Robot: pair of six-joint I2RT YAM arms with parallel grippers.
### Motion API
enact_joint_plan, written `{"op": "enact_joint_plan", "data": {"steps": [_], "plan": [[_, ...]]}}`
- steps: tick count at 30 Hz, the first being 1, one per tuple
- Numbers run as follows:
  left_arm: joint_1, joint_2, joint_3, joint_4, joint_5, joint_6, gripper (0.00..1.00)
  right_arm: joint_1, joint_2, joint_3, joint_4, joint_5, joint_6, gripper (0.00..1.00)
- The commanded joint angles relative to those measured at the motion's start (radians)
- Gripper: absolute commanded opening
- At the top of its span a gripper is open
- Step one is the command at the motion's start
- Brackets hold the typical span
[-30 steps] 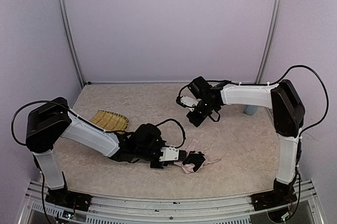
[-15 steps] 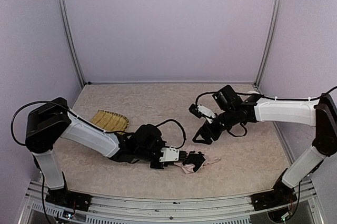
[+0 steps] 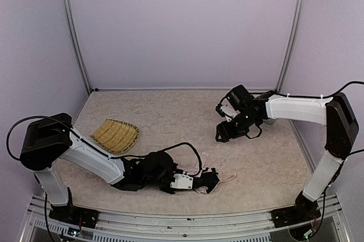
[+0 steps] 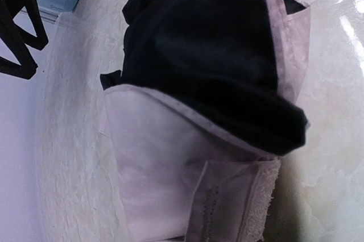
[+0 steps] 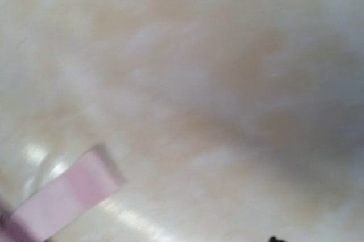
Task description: Put away the umbrella
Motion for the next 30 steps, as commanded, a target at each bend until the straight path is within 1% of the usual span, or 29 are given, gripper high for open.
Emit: {"op": "enact_joint_plan", "data": {"steps": [1,2,4,8,9,15,20,23,25,27,30], "plan": [[-0.022,0.049,-0.063,-0.223,-0.052,0.05,0.0,0.068,0.033,0.024,-0.129,0.209,0.135,0.65],[-0.024,0.048,-0.064,-0.224,-0.045,0.048,0.0,0.086,0.042,0.014,-0.107,0.181,0.134,0.66],[-0.027,0.052,-0.065,-0.233,-0.039,0.045,0.0,0.105,0.088,0.042,-0.12,0.142,0.144,0.66],[-0.03,0.058,-0.058,-0.238,-0.039,0.032,0.0,0.131,0.182,0.152,-0.161,0.171,0.192,0.66],[-0.028,0.061,-0.055,-0.237,-0.036,0.028,0.0,0.141,0.199,0.184,-0.158,0.18,0.235,0.66],[-0.014,0.065,-0.038,-0.243,-0.004,0.023,0.0,0.21,0.291,0.247,-0.131,0.184,0.373,0.71],[-0.007,0.059,-0.036,-0.254,0.011,0.022,0.0,0.25,0.345,0.293,-0.159,0.173,0.387,0.72],[-0.005,0.06,-0.034,-0.256,0.013,0.016,0.0,0.258,0.359,0.276,-0.168,0.165,0.391,0.72],[-0.005,0.063,-0.031,-0.255,0.013,0.014,0.0,0.26,0.364,0.251,-0.157,0.152,0.391,0.7],[-0.004,0.065,-0.027,-0.256,0.015,0.011,0.0,0.263,0.377,0.24,-0.153,0.134,0.389,0.66],[0.0,0.069,-0.023,-0.263,0.019,0.009,0.0,0.272,0.384,0.226,-0.154,0.117,0.384,0.52]]}}
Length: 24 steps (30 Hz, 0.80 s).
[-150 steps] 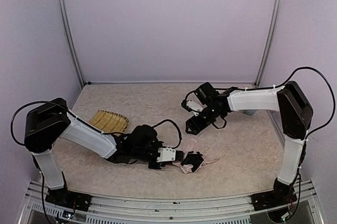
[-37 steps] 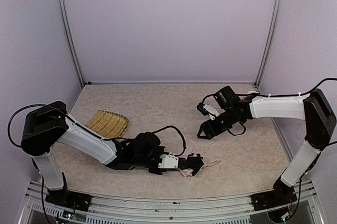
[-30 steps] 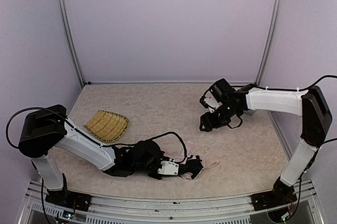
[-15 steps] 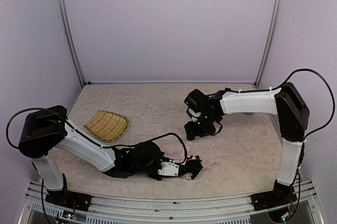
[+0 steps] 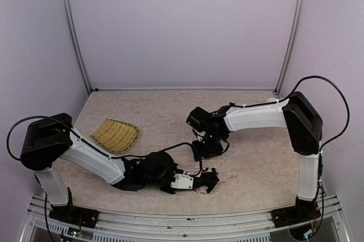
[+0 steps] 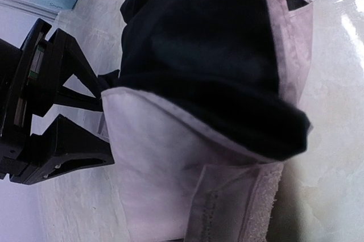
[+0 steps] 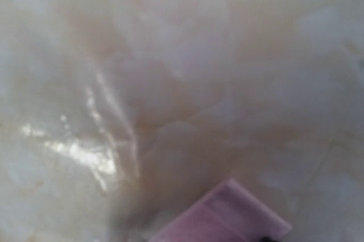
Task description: Put away the umbrella
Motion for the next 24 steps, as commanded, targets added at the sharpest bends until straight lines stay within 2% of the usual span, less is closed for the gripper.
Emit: {"op": "enact_joint_plan", "data": {"steps": [1,5,8,13,14,19,21,24], "plan": [[0.008,0.066,-0.026,-0.258,0.039,0.014,0.0,0.017,0.033,-0.041,-0.016,-0.034,0.013,0.47],[0.01,0.066,-0.023,-0.261,0.042,0.011,0.0,0.017,0.032,-0.062,0.01,-0.03,0.013,0.17],[0.015,0.056,-0.019,-0.263,0.042,-0.007,0.0,0.017,0.038,-0.059,0.02,-0.018,-0.011,0.0],[0.052,0.031,0.005,-0.295,0.097,-0.051,0.0,-0.025,0.007,-0.082,0.091,-0.053,-0.088,0.0],[0.063,0.033,0.027,-0.317,0.116,-0.072,0.0,-0.037,0.002,-0.079,0.106,-0.072,-0.118,0.02],[0.104,0.055,0.098,-0.394,0.142,-0.142,0.0,-0.083,-0.068,-0.066,0.143,-0.087,-0.295,0.4],[0.11,0.052,0.095,-0.399,0.155,-0.14,0.0,-0.107,-0.149,-0.111,0.193,-0.107,-0.363,0.54],[0.119,0.05,0.095,-0.396,0.197,-0.128,0.0,-0.136,-0.334,-0.228,0.309,-0.161,-0.496,0.66]]}}
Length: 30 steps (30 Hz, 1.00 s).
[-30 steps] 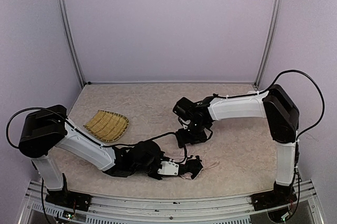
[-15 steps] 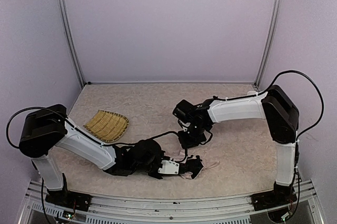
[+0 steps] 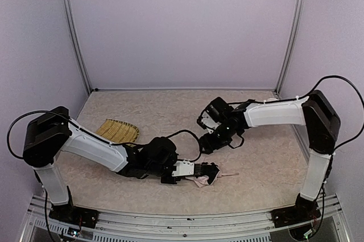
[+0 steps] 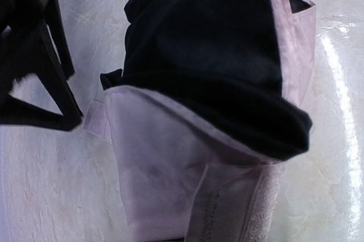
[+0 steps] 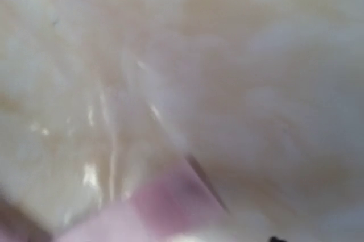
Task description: Put away the umbrella
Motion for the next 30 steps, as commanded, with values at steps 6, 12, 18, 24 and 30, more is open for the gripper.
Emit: {"op": "enact_joint_plan", "data": {"steps": [6,12,18,24,30], "plan": [[0.044,0.064,0.017,-0.251,0.107,-0.039,0.0,-0.028,-0.617,-0.506,0.521,-0.27,-0.451,0.69],[0.065,0.079,0.057,-0.305,0.153,-0.054,0.0,0.105,-0.765,-0.794,0.756,-0.274,-0.762,0.82],[0.073,0.076,0.066,-0.321,0.169,-0.061,0.0,0.157,-0.632,-0.81,0.784,-0.21,-0.934,0.82],[0.076,0.075,0.07,-0.331,0.175,-0.068,0.0,0.178,-0.462,-0.782,0.858,-0.107,-1.0,0.9],[0.084,0.078,0.078,-0.338,0.193,-0.068,0.0,0.186,-0.32,-0.769,0.957,0.009,-1.068,0.82]]}}
